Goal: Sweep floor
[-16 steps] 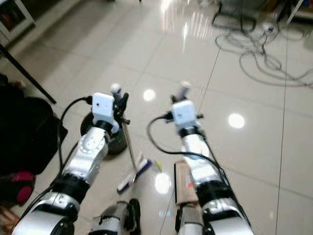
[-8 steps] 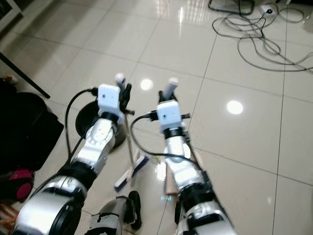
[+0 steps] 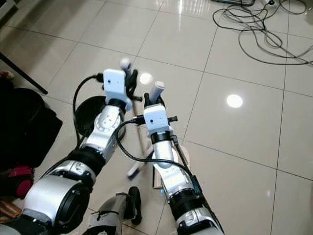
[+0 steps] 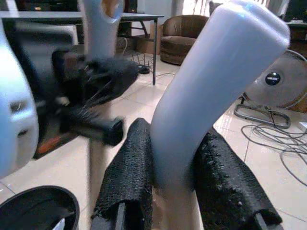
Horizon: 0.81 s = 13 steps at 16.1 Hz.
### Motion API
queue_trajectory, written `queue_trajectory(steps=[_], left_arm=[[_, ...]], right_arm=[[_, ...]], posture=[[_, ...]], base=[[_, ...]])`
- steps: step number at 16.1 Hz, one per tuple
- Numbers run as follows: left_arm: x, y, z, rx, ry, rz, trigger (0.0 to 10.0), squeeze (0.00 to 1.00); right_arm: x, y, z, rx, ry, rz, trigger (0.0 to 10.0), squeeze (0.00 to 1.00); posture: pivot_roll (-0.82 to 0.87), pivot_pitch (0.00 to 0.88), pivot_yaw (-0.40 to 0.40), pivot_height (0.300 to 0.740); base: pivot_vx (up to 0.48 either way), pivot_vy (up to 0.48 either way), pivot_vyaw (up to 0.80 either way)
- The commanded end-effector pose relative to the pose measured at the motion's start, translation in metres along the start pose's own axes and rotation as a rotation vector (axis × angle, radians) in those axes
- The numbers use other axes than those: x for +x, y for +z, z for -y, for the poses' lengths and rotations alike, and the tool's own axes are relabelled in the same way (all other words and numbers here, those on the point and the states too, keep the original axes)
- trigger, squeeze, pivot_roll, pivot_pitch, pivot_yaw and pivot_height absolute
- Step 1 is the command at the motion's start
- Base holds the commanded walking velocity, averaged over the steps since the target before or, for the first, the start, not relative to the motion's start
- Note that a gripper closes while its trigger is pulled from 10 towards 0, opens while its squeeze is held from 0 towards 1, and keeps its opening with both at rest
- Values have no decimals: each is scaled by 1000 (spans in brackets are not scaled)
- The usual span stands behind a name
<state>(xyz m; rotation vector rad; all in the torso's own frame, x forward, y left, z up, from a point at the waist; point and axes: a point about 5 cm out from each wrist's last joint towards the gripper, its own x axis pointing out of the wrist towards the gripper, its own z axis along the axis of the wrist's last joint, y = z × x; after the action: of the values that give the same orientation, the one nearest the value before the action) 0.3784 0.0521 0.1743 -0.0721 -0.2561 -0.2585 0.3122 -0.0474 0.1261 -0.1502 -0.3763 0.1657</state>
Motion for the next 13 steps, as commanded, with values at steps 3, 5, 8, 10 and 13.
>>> queue_trajectory(steps=[3,5,8,10,13], left_arm=[[2,10,19,-117,-138,64,10000,0],[-4,13,20,-118,-239,97,10000,0],[-16,21,10,-100,-369,130,10000,0],[-27,35,-1,-67,-472,147,10000,0],[-29,67,-27,-23,-483,203,10000,0]], right_arm=[[-11,-16,-10,46,25,-105,10000,0],[-7,-18,-3,38,9,-113,10000,0],[-2,-19,5,28,1,-116,10000,0],[-1,-22,14,17,-4,-121,10000,0],[-1,-26,26,3,-13,-130,10000,0]], posture=[[103,377,139,740],[115,368,133,740],[125,342,117,740],[131,328,103,740],[136,311,89,740]], base=[[0,0,0],[0,0,0],[0,0,0],[0,0,0],[0,0,0]])
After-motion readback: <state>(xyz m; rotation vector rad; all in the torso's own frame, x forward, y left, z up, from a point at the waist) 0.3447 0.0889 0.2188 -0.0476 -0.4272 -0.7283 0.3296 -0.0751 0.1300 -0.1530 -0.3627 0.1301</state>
